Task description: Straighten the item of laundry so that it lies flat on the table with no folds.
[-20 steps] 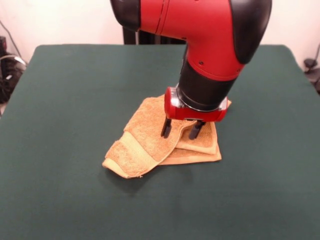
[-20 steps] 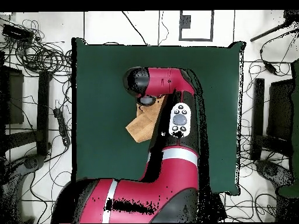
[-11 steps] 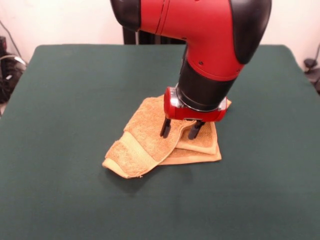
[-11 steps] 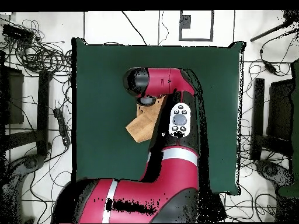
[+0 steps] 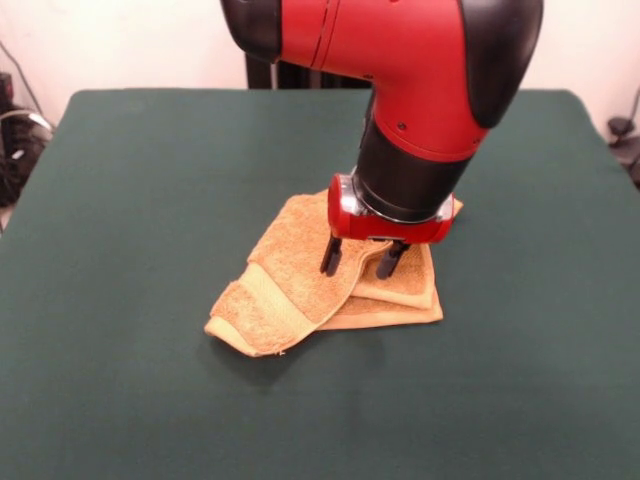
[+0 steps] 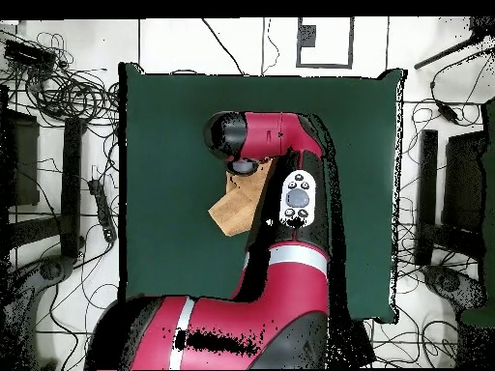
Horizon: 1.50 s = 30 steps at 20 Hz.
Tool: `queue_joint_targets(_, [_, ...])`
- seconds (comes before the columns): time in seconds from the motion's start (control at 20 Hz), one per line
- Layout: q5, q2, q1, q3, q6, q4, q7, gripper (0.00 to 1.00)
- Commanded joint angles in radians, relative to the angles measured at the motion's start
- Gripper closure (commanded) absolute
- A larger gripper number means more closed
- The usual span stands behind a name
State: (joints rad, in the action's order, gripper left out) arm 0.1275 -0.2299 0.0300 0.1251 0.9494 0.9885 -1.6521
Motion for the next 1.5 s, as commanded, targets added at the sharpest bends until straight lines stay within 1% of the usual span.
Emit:
queue_joint_targets(0.05, [0.018,0.055,-0.029,-0.081,0.000,0.073,-0.060,0.00])
queue_joint_targets(0.45, [0.004,0.050,-0.023,-0.090,-0.032,0.090,-0.081,0.00])
queue_joint_targets(1.1, [0.008,0.052,-0.023,-0.088,-0.017,0.081,-0.069,0.00])
queue_joint_targets(1.5, [0.010,0.058,-0.032,-0.078,-0.002,0.068,-0.085,0.00])
